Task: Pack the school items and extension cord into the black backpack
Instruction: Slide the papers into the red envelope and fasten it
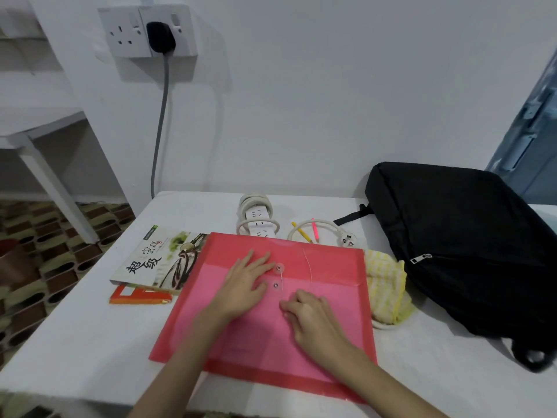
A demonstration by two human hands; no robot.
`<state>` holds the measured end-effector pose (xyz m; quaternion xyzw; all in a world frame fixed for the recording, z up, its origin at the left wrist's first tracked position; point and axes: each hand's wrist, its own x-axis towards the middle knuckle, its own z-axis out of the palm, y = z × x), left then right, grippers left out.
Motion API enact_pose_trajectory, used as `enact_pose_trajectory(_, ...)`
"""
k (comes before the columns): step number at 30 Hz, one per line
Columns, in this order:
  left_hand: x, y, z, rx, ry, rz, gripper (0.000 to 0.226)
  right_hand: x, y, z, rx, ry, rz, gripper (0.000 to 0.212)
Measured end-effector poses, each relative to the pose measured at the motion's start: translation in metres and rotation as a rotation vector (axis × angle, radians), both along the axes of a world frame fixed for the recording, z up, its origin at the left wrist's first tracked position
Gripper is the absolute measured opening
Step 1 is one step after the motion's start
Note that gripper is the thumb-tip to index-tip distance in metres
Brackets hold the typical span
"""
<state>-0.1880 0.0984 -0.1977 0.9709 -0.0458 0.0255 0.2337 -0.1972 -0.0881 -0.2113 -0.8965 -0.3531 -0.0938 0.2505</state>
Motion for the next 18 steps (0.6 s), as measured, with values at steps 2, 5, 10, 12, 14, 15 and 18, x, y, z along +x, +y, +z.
enact_pose_trajectory(2,-0.005,-0.004,0.000,-0.012,0.018,0.019,0.082,-0.003,0.000,0.001,0.027,0.036,0.009,0.022)
enact_pose_trajectory(5,-0.008,-0.007,0.002,-0.055,0.026,0.058,0.095,-0.007,-0.004,0.004,0.035,0.095,0.027,0.026)
enact_pose_trajectory(10,-0.010,-0.014,0.002,-0.053,-0.008,0.113,0.097,-0.008,-0.010,0.005,0.035,0.173,0.059,0.027)
enact_pose_trajectory(12,-0.010,-0.016,0.001,-0.040,-0.019,0.131,0.096,-0.007,-0.011,0.005,0.054,0.181,0.061,0.027)
enact_pose_trajectory(14,-0.012,-0.018,0.000,-0.054,-0.039,0.142,0.102,-0.006,-0.013,0.004,0.055,0.196,0.058,0.026)
enact_pose_trajectory(15,-0.012,-0.018,-0.001,-0.062,-0.049,0.149,0.104,-0.006,-0.014,0.004,0.063,0.210,0.059,0.025)
enact_pose_trajectory(18,-0.012,-0.019,-0.001,-0.067,-0.071,0.174,0.091,-0.004,-0.017,0.004,0.113,0.258,0.060,0.023)
